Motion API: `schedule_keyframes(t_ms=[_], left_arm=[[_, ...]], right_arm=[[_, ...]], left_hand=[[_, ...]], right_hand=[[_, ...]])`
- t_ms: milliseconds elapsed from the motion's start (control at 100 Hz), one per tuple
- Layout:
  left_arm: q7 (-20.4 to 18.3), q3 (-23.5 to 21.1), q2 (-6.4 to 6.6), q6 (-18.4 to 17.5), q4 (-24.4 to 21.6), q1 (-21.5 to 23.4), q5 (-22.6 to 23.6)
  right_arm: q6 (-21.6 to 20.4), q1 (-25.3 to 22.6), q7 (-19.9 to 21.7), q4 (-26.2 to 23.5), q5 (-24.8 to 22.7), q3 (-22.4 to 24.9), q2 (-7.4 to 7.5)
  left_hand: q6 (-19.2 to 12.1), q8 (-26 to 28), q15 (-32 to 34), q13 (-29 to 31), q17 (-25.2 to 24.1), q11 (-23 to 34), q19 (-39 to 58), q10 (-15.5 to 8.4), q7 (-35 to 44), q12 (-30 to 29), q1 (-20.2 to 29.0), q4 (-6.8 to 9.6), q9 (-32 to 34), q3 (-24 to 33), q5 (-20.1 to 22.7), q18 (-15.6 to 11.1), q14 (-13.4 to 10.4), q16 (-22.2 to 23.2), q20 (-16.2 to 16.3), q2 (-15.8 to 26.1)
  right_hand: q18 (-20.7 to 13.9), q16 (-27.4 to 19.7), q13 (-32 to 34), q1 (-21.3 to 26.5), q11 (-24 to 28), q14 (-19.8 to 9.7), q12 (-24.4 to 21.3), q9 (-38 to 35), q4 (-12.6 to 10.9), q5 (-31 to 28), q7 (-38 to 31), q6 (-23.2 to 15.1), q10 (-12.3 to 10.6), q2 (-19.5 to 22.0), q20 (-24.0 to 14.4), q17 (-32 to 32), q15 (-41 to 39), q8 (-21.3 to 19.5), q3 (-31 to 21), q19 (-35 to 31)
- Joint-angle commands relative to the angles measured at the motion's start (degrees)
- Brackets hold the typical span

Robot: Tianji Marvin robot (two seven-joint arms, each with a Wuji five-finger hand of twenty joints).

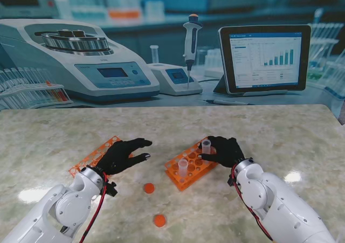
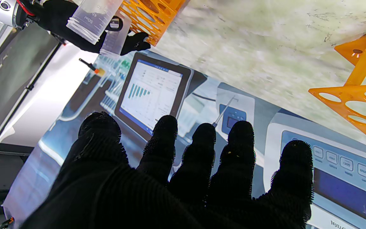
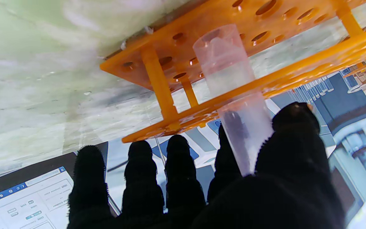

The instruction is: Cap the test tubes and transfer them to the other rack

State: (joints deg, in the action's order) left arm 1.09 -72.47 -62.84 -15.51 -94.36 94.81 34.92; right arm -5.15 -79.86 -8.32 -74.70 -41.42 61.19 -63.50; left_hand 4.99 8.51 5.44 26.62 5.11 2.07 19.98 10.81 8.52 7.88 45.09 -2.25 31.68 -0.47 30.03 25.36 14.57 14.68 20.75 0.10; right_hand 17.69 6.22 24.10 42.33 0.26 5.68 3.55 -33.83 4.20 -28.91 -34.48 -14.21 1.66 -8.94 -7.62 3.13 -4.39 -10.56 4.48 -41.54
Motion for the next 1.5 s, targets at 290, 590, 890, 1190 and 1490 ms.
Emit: schedule_keyframes(t_ms=[290,590,890,1190,1490], left_arm=[[-0.08,-0.06,0.07,-0.15,-0.15,0.20,0.17],[-0.12,-0.18,0.08,-0.26,-0.29,0.33,0.20],[-0.03,-0.40,0.09,-0.43,-0.47,0.54,0.33],[-0.09,-0.28,0.09,-0.75,-0.49,0.50,0.16],[-0.12,-0.24,0.12,-1.15,-0.55,0.55,0.22]], right_arm=[[-1.59,-0.93,-2.64,-0.22,0.52,0.88,-0.66],[-3.38,-2.87,-4.92,-2.96,-0.19,3.17,-0.88],[-4.97,-5.59,-5.85,-7.37,-0.77,6.02,-0.93],[-5.72,-8.88,-6.74,-12.58,-1.24,7.90,-1.06],[-7.07,-11.68,-7.95,-16.71,0.64,8.60,-1.62]], left_hand=[[-0.14,-0.36,-1.33,-1.78,-1.03,0.26,-3.05,-1.39,-1.13,-0.78,-0.60,1.30,-0.25,-0.85,-0.47,-1.36,-1.42,-0.62,-0.48,2.04],[-0.11,-0.35,-1.30,-1.71,-0.98,0.28,-3.13,-1.44,-1.12,-0.78,-0.62,1.29,-0.26,-0.87,-0.48,-1.42,-1.44,-0.61,-0.39,2.03],[-0.19,-0.35,-1.25,-1.59,-0.96,0.29,-3.18,-1.39,-1.09,-0.77,-0.53,1.30,-0.22,-0.85,-0.40,-1.31,-1.27,-0.57,-0.33,2.01],[-0.10,-0.37,-1.18,-1.39,-0.91,0.32,-3.09,-1.46,-1.09,-0.76,-0.47,1.30,-0.10,-0.85,-0.32,-1.40,-1.21,-0.52,-0.23,2.03],[0.06,-0.37,-1.16,-1.31,-0.87,0.33,-2.99,-1.40,-1.08,-0.75,-0.40,1.31,-0.05,-0.84,-0.22,-1.37,-1.07,-0.49,-0.15,2.02]], right_hand=[[-0.67,-0.59,2.56,6.10,-0.20,-1.64,-0.52,-1.89,-0.25,-0.69,-2.95,-6.98,-3.09,9.01,1.16,-0.04,0.76,1.92,-3.01,-0.12],[-0.51,-0.28,4.63,6.06,0.79,-2.03,0.04,-4.60,-0.43,-0.88,-4.44,-8.22,-4.63,8.07,0.80,1.04,0.28,2.81,-2.97,-1.10],[-0.38,0.55,9.73,6.22,3.23,-2.58,1.19,-10.47,-0.60,-1.31,-6.18,-8.80,-7.25,7.30,-0.19,4.47,-1.26,3.66,-3.28,-3.81],[-3.05,5.04,26.44,10.32,9.97,-1.58,5.09,-23.92,0.00,-5.55,-11.24,-8.33,-6.39,4.41,-3.77,17.56,-7.25,2.33,-3.64,-11.74],[-7.44,14.84,42.61,4.94,15.89,-3.51,15.62,-35.34,5.32,-11.62,-13.78,-2.87,-2.60,-5.21,-2.72,38.19,-16.31,-4.41,-30.47,-23.22]])
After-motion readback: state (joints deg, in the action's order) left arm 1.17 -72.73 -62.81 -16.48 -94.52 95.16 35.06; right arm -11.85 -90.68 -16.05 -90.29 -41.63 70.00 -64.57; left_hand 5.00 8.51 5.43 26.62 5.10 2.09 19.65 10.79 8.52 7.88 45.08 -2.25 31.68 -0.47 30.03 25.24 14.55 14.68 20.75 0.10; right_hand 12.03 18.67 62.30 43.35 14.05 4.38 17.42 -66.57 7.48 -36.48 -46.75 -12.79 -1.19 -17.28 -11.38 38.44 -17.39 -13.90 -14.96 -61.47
